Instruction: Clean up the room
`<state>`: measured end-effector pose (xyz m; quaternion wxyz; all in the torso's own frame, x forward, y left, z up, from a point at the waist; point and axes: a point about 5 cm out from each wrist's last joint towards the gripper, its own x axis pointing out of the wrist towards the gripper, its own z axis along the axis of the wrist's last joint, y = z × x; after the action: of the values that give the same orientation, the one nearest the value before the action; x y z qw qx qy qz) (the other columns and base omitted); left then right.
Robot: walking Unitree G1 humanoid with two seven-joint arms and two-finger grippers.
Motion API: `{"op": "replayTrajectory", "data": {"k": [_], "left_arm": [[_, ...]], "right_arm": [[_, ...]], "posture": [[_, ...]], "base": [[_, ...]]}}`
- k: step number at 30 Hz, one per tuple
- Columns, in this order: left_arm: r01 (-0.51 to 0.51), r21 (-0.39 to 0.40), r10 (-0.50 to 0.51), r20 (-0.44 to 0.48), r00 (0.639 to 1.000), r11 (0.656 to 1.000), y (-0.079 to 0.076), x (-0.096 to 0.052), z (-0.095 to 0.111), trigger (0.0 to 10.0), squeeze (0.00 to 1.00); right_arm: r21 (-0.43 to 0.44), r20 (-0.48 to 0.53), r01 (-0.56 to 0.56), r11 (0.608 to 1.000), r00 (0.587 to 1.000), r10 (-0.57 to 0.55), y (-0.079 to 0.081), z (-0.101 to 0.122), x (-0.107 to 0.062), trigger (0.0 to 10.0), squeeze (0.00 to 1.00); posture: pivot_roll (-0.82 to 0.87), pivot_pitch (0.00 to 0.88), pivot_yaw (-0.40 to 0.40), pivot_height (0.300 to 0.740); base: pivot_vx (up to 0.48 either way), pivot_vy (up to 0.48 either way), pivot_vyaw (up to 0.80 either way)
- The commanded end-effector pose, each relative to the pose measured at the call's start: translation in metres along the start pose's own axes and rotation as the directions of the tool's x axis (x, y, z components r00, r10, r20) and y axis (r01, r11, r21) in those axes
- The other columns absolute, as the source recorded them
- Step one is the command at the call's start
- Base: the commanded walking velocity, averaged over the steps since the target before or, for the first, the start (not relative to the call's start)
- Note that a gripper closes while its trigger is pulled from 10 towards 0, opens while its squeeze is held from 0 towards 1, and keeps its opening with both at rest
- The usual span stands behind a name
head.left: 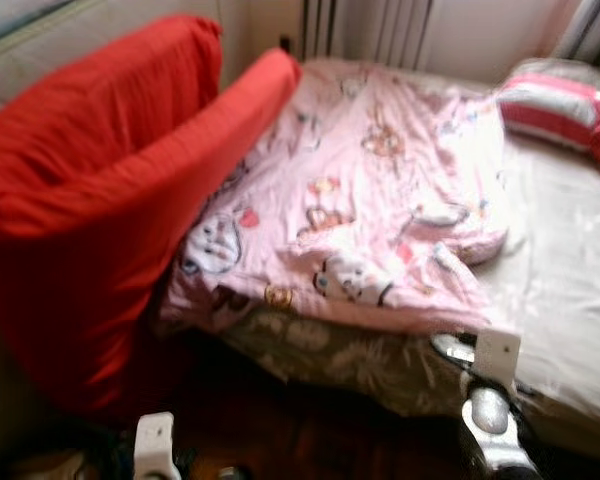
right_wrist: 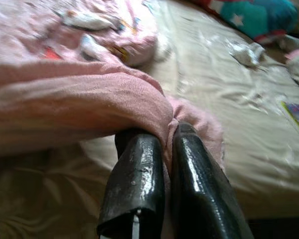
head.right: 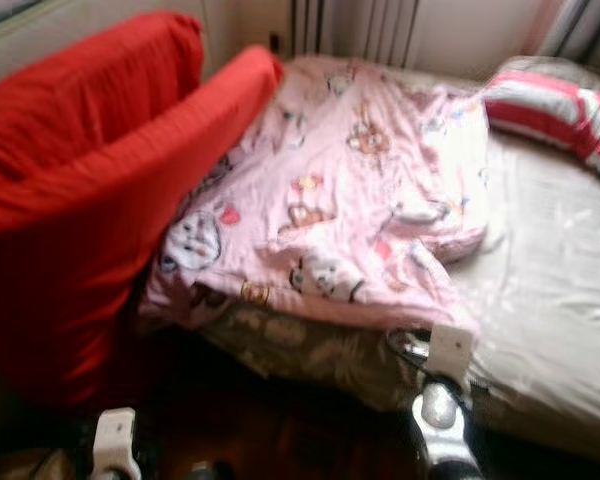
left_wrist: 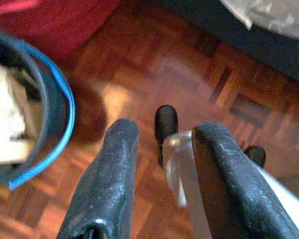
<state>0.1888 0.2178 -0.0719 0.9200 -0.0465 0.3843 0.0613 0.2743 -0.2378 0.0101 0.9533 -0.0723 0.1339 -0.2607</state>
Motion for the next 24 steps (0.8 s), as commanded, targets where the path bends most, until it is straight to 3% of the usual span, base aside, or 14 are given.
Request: {"op": "replayTrajectory", "data": {"k": [1, 24], "left_arm": [[0.0, 0.001, 0.0, -0.029, 1.0, 1.0, 0.001, -0.002, -0.007, 10.0, 0.0], [-0.003, 0.038, 0.004, -0.035, 0.999, 0.999, 0.002, -0.002, -0.008, 10.0, 0.0]], "right_arm": [[0.013, -0.014, 0.025, 1.0, 1.0, -0.025, -0.004, -0.002, 0.0, 10.0, 0.0], [0.013, -0.015, 0.161, 0.987, 0.987, -0.161, -0.026, -0.007, 0.0, 10.0, 0.0]], "posture": [[0.03, 0.145, -0.019, 0.74], [0.02, 0.125, -0.017, 0.74]], "base": [[-0.259, 0.0, 0.0], [-0.247, 0.0, 0.0]]}}
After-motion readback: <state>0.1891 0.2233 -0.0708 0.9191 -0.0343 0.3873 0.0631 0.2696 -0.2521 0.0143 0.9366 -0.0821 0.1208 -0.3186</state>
